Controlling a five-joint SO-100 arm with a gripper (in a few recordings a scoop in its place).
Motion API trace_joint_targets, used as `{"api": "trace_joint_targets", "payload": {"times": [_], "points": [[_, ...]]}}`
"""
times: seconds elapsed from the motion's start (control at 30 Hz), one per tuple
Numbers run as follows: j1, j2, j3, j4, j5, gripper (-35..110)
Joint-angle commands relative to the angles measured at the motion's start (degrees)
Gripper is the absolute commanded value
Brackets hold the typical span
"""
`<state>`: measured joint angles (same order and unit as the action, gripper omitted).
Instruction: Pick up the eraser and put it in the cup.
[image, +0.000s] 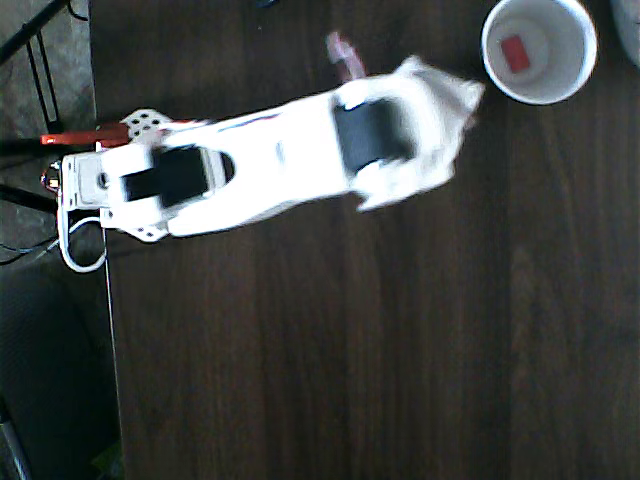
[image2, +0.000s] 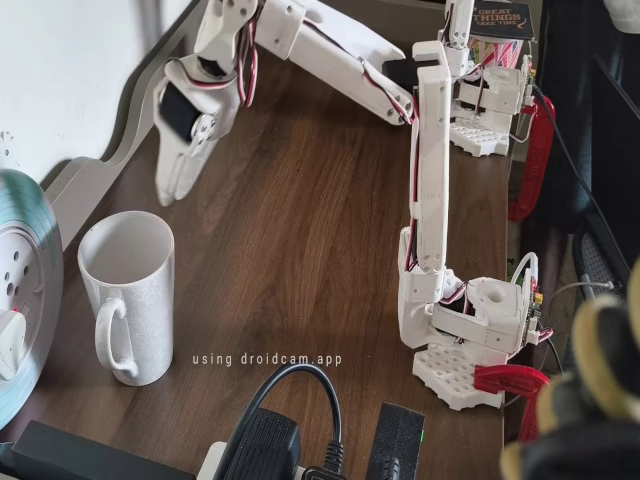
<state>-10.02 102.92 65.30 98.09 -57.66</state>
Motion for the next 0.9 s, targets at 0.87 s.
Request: {"api": "trace_joint_targets", "payload": {"times": [0.87], "points": [[21.62,85.25,109.69,-22.5,-42.1,0]]}}
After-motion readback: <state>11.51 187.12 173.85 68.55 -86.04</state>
